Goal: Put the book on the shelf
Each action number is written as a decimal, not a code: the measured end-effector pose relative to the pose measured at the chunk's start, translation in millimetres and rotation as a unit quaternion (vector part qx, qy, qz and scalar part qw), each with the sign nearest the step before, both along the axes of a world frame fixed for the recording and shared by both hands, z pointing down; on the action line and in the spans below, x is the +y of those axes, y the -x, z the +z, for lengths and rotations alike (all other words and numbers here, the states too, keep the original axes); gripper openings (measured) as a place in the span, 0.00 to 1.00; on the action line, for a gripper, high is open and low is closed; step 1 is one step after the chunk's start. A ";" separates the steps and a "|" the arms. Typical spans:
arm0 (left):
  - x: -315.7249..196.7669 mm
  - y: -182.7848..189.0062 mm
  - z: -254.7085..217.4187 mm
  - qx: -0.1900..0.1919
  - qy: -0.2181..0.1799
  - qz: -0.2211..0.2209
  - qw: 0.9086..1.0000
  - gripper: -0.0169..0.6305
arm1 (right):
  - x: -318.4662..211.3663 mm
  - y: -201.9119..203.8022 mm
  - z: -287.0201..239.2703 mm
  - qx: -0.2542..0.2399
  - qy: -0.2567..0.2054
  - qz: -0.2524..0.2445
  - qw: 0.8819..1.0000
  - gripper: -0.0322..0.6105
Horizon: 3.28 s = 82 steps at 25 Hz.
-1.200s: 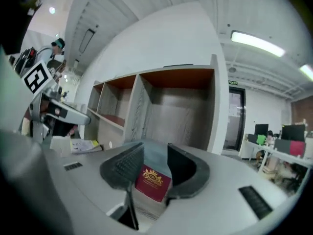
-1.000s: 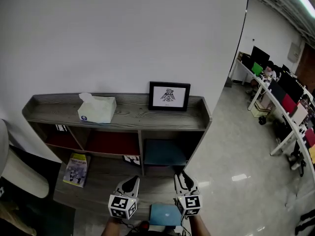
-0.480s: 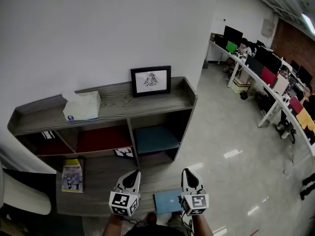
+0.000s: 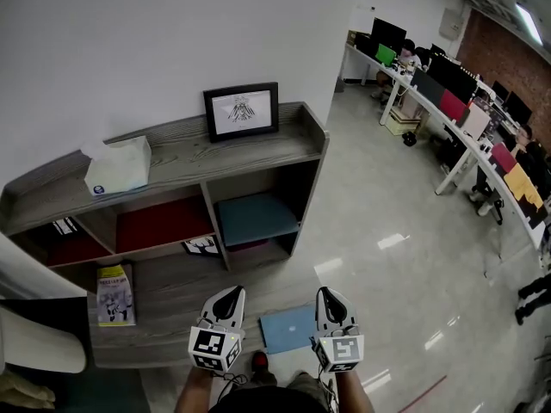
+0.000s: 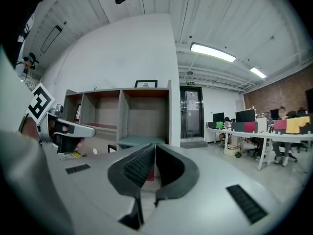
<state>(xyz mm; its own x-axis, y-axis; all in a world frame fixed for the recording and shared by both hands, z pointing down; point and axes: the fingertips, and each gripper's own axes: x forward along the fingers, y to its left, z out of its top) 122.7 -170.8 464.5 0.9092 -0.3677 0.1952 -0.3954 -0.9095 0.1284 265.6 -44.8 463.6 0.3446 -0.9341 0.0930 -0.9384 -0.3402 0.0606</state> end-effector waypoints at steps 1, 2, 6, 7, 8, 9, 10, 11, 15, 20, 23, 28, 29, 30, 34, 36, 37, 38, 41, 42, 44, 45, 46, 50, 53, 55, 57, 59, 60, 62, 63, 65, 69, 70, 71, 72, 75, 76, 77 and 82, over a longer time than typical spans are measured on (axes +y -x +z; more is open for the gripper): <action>4.7 0.0 -0.4 0.000 0.000 0.001 1.000 0.04 | 3.4 1.6 -1.4 0.000 0.000 -0.002 1.000 0.10; 9.6 -0.1 -1.0 0.000 0.000 0.001 1.000 0.04 | 6.6 3.6 -4.2 -0.002 -0.002 -0.004 1.000 0.11; 32.8 0.4 -6.8 0.001 -0.006 -0.002 1.000 0.04 | 24.1 10.4 -13.1 -0.002 -0.009 -0.018 1.000 0.10; 40.2 1.2 -8.4 0.001 -0.007 -0.004 1.000 0.04 | 31.1 11.5 -12.2 -0.003 -0.010 -0.021 1.000 0.11; 48.2 2.4 -10.1 0.001 -0.008 -0.007 1.000 0.04 | 38.7 13.2 -11.7 -0.004 -0.011 -0.024 1.000 0.11; 56.8 4.1 -11.7 0.001 -0.008 -0.009 1.000 0.04 | 46.6 15.3 -11.7 -0.006 -0.012 -0.027 1.000 0.11; 66.0 6.3 -13.0 0.000 -0.008 -0.012 1.000 0.04 | 54.8 17.5 -10.7 -0.006 -0.013 -0.032 0.999 0.11; 75.6 9.0 -13.5 -0.001 -0.009 -0.014 1.000 0.04 | 63.4 19.6 -9.0 -0.005 -0.012 -0.037 0.999 0.11; 116.3 24.4 -11.1 -0.007 -0.011 -0.029 0.999 0.04 | 97.5 32.1 -4.3 -0.011 -0.010 -0.056 0.998 0.11; 164.2 50.8 -8.5 -0.010 -0.012 -0.051 0.999 0.04 | 138.9 54.2 0.2 -0.011 -0.010 -0.080 0.997 0.11; 189.6 66.4 -10.2 -0.009 -0.019 -0.062 0.998 0.04 | 161.4 68.7 -0.6 -0.008 -0.013 -0.093 0.996 0.11; 227.1 90.0 -5.1 -0.012 -0.028 -0.077 0.997 0.04 | 189.5 92.2 3.6 0.003 -0.003 -0.112 0.994 0.11; 233.1 93.7 -3.6 -0.014 -0.028 -0.077 0.997 0.04 | 193.1 95.2 5.6 0.007 -0.001 -0.114 0.993 0.11; 237.8 97.3 -1.9 -0.016 -0.026 -0.078 0.996 0.04 | 195.7 98.2 7.1 0.008 0.000 -0.116 0.993 0.11; 242.5 113.7 7.4 -0.022 -0.027 -0.092 0.995 0.04 | 197.3 110.0 20.1 0.011 0.011 -0.129 0.991 0.11; 242.7 118.7 13.0 -0.025 -0.023 -0.096 0.995 0.04 | 193.9 116.1 26.9 0.014 0.023 -0.135 0.990 0.11; 242.1 120.6 16.6 -0.028 -0.020 -0.096 0.995 0.04 | 191.0 119.0 30.5 0.016 0.030 -0.137 0.990 0.11; 240.4 122.6 21.3 -0.032 -0.017 -0.097 0.995 0.04 | 187.6 121.4 35.5 0.022 0.036 -0.139 0.989 0.11; 228.4 129.4 41.2 -0.046 -0.013 -0.104 0.993 0.04 | 175.5 126.3 54.3 0.033 0.056 -0.143 0.988 0.11; 224.6 130.1 48.6 -0.051 -0.008 -0.104 0.993 0.04 | 171.3 127.2 61.5 0.034 0.061 -0.145 0.987 0.11; 218.0 129.0 65.6 -0.061 0.004 -0.102 0.993 0.04 | 164.4 126.1 81.5 0.031 0.070 -0.145 0.986 0.11; 214.3 128.2 75.2 -0.066 0.009 -0.101 0.993 0.04 | 161.0 125.0 92.6 0.029 0.076 -0.143 0.986 0.11; 210.6 127.5 84.7 -0.071 0.016 -0.100 0.992 0.04 | 157.9 124.2 103.5 0.025 0.083 -0.140 0.986 0.11; 195.6 124.0 125.5 -0.086 0.037 -0.096 0.991 0.04 | 148.3 120.3 145.6 0.012 0.107 -0.129 0.986 0.11; 188.7 116.8 154.1 -0.094 0.051 -0.087 0.990 0.04 | 143.9 114.9 175.5 0.011 0.126 -0.125 0.984 0.11; 186.8 112.8 172.1 -0.100 0.061 -0.078 0.990 0.04 | 141.1 112.7 191.2 0.007 0.137 -0.121 0.983 0.11; 184.8 109.3 190.3 -0.106 0.069 -0.072 0.989 0.04 | 137.1 111.5 206.0 0.005 0.148 -0.120 0.982 0.11; 183.2 105.0 207.1 -0.109 0.073 -0.068 0.989 0.04 | 134.1 110.9 221.4 0.007 0.161 -0.123 0.979 0.11; 182.7 103.1 214.7 -0.110 0.075 -0.065 0.989 0.04 | 132.9 110.7 229.4 0.009 0.167 -0.125 0.978 0.11; 182.2 100.1 228.8 -0.115 0.081 -0.060 0.988 0.04 | 130.8 110.3 245.1 0.014 0.174 -0.130 0.976 0.11; 182.1 98.8 235.3 -0.117 0.084 -0.059 0.988 0.04 | 129.7 110.4 251.9 0.014 0.180 -0.131 0.975 0.11; 182.2 97.1 246.6 -0.119 0.090 -0.057 0.987 0.04 | 127.2 110.8 262.2 0.022 0.189 -0.134 0.973 0.11; 182.5 95.9 262.1 -0.121 0.100 -0.055 0.986 0.04 | 123.0 109.7 279.1 0.101 0.227 -0.136 0.959 0.11; 182.3 96.7 265.2 -0.123 0.100 -0.056 0.986 0.04 | 121.5 110.3 283.9 0.126 0.238 -0.141 0.953 0.11; 182.1 97.9 267.9 -0.124 0.101 -0.057 0.985 0.04 | 119.9 112.0 289.3 0.149 0.248 -0.150 0.946 0.12; 182.0 99.8 270.5 -0.126 0.102 -0.059 0.985 0.04 | 118.1 114.1 295.1 0.171 0.257 -0.161 0.937 0.16; 180.4 105.6 273.9 -0.127 0.105 -0.066 0.984 0.04 | 112.4 117.7 309.1 0.230 0.277 -0.183 0.915 0.32; 179.5 107.1 273.9 -0.126 0.106 -0.069 0.984 0.04 | 110.2 117.2 312.1 0.250 0.281 -0.185 0.908 0.35; 178.7 108.2 273.8 -0.126 0.109 -0.070 0.984 0.04 | 107.9 116.6 315.0 0.271 0.284 -0.188 0.900 0.36; 172.8 114.1 277.6 -0.126 0.111 -0.077 0.983 0.04 | 96.2 118.6 336.0 0.354 0.303 -0.221 0.857 0.46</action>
